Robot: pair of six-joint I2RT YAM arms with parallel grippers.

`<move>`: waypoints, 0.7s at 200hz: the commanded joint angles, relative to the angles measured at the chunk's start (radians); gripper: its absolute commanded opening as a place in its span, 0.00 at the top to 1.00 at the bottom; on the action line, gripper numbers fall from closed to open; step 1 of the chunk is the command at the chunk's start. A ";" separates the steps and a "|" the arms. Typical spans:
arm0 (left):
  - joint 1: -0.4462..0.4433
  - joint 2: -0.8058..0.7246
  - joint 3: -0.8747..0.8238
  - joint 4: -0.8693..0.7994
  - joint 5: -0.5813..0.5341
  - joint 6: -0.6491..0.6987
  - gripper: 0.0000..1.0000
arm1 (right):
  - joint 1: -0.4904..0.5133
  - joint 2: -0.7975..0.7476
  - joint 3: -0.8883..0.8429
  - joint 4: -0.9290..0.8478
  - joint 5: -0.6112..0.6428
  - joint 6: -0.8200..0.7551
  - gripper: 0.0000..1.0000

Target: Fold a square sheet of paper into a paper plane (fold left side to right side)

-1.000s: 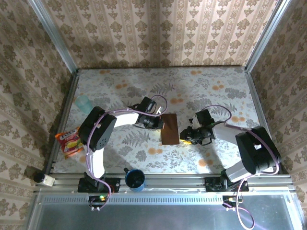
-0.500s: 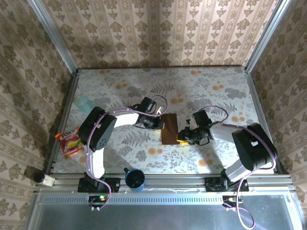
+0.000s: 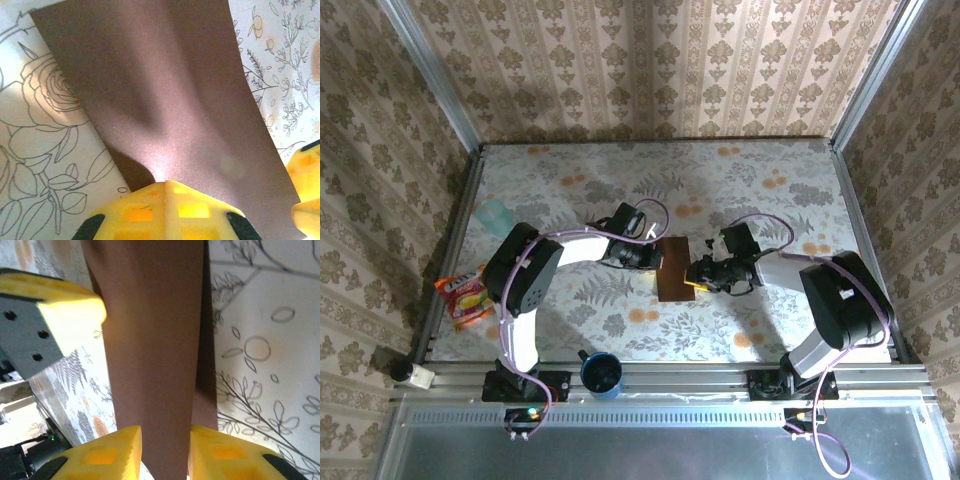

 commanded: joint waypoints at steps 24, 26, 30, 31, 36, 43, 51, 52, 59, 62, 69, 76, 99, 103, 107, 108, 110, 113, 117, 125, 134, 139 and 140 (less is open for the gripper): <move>-0.010 0.008 -0.034 -0.060 -0.049 0.000 1.00 | -0.018 0.051 0.038 0.020 -0.036 -0.008 0.70; -0.009 0.009 -0.034 -0.060 -0.049 0.000 1.00 | -0.019 0.052 0.038 0.022 -0.036 -0.007 0.70; -0.010 0.010 -0.034 -0.060 -0.049 0.000 1.00 | -0.021 0.058 0.041 0.026 -0.036 -0.007 0.70; -0.010 0.010 -0.034 -0.060 -0.049 0.000 1.00 | -0.022 0.060 0.042 0.027 -0.036 -0.007 0.70; -0.010 0.011 -0.034 -0.060 -0.048 0.000 1.00 | -0.025 0.067 0.046 0.032 -0.038 -0.005 0.71; -0.011 0.012 -0.031 -0.060 -0.048 0.001 1.00 | -0.030 0.078 0.055 0.041 -0.039 -0.006 0.71; -0.011 0.012 -0.032 -0.061 -0.047 0.002 1.00 | -0.035 0.090 0.066 0.045 -0.042 -0.008 0.71; -0.010 0.012 -0.031 -0.060 -0.046 0.002 1.00 | -0.036 0.092 0.067 0.045 -0.042 -0.008 0.72; -0.011 0.014 -0.031 -0.060 -0.046 0.002 1.00 | -0.040 0.103 0.077 0.047 -0.045 -0.011 0.72; -0.011 0.014 -0.032 -0.060 -0.046 0.001 1.00 | -0.041 0.107 0.083 0.047 -0.047 -0.014 0.72; -0.013 0.015 -0.032 -0.058 -0.046 0.001 1.00 | -0.045 0.116 0.096 0.044 -0.048 -0.018 0.72; -0.013 0.016 -0.031 -0.057 -0.046 0.001 1.00 | -0.050 0.126 0.107 0.042 -0.051 -0.024 0.73; -0.012 0.016 -0.033 -0.052 -0.046 0.000 1.00 | -0.063 0.158 0.144 0.031 -0.059 -0.039 0.73; -0.011 0.016 -0.032 -0.052 -0.046 0.001 1.00 | -0.065 0.164 0.151 0.029 -0.061 -0.042 0.73; -0.011 0.016 -0.033 -0.053 -0.048 0.002 1.00 | -0.067 0.169 0.156 0.027 -0.063 -0.044 0.73; -0.011 0.015 -0.033 -0.052 -0.048 0.001 1.00 | -0.067 0.171 0.157 0.027 -0.063 -0.044 0.73; -0.011 0.015 -0.033 -0.052 -0.048 0.002 1.00 | -0.069 0.173 0.159 0.027 -0.065 -0.045 0.74; -0.010 0.014 -0.033 -0.051 -0.048 0.002 1.00 | -0.070 0.178 0.162 0.027 -0.066 -0.046 0.74; -0.010 0.015 -0.033 -0.051 -0.048 0.002 1.00 | -0.072 0.185 0.165 0.027 -0.069 -0.047 0.74; -0.010 0.013 -0.034 -0.051 -0.048 0.001 1.00 | -0.075 0.193 0.168 0.027 -0.070 -0.048 0.74; -0.008 0.012 -0.032 -0.050 -0.048 0.001 1.00 | -0.075 0.204 0.174 0.026 -0.071 -0.050 0.75; -0.008 0.011 -0.032 -0.048 -0.048 0.002 1.00 | -0.077 0.209 0.174 0.025 -0.074 -0.051 0.76; -0.008 0.010 -0.031 -0.049 -0.048 0.002 1.00 | -0.077 0.209 0.174 0.025 -0.073 -0.051 0.76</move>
